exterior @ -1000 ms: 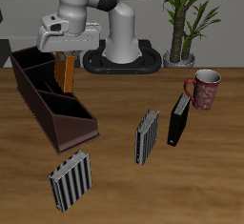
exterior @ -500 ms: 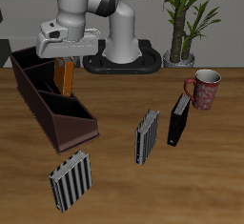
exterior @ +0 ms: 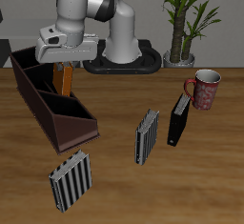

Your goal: Place the orange book into the right desk caddy's front compartment

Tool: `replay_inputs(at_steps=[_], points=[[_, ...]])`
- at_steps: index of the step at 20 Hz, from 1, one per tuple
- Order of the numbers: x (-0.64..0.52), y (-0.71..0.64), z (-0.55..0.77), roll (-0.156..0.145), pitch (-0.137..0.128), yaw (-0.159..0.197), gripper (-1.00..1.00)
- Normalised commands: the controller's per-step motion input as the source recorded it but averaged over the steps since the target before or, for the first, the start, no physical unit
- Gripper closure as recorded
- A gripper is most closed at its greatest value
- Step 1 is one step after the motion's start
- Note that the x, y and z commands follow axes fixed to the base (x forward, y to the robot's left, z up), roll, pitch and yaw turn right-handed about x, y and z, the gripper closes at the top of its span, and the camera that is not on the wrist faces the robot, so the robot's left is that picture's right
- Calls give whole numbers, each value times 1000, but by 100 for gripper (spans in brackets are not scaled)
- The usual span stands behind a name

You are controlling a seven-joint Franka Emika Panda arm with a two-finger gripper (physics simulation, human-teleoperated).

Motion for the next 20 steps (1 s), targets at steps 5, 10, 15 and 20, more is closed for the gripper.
replay_inputs(at_steps=[5,10,15,20], points=[[40,-41,-162,-8,26,-5,100],[8,37,-81,0,17,-7,100],[81,-52,-153,-12,24,15,100],[49,-51,-133,-11,32,-1,100]])
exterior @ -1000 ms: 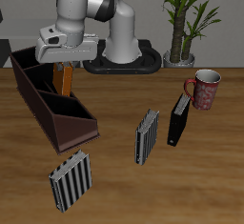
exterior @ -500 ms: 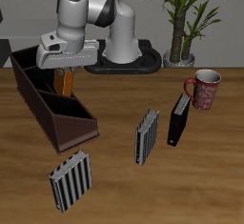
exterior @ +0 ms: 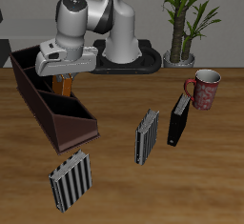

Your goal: Place the orange book into the right desk caddy's front compartment

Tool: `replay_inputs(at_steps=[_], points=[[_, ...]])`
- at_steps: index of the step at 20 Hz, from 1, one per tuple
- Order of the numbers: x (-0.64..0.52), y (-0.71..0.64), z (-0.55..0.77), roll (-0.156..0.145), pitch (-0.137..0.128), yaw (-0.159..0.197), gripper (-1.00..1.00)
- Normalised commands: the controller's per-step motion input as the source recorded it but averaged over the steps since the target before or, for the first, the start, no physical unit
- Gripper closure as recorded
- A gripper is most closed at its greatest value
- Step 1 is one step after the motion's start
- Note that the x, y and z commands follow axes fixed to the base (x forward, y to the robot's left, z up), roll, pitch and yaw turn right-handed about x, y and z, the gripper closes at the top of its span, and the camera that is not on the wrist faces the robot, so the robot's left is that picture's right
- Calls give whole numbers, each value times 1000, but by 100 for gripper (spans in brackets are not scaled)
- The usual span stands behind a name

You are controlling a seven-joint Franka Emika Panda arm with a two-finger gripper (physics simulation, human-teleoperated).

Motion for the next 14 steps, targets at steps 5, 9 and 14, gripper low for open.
replay_inputs(at_steps=[5,9,14], points=[[37,3,-28,-19,21,-13,-100],[22,-12,18,-13,16,-23,-100],[15,-14,-2,1,20,-33,-100]])
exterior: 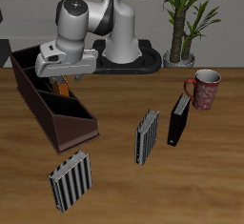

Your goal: Place the orange book into the right desk caddy's front compartment

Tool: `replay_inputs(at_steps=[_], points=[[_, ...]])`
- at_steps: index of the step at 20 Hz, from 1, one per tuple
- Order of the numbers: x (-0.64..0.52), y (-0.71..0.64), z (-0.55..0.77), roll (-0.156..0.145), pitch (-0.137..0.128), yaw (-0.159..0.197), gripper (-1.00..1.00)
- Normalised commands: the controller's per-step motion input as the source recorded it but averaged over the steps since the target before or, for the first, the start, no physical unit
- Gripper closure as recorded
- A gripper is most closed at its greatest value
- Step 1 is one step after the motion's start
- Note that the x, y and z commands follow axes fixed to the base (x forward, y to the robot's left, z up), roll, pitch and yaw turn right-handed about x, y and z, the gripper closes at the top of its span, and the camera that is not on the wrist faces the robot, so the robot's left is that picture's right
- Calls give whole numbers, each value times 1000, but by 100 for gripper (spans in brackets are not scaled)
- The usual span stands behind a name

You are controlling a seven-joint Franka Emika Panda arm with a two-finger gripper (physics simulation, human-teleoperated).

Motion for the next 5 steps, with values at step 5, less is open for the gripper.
replay_inputs(at_steps=[5], points=[[-57,82,67,29,10,-32,-100]])
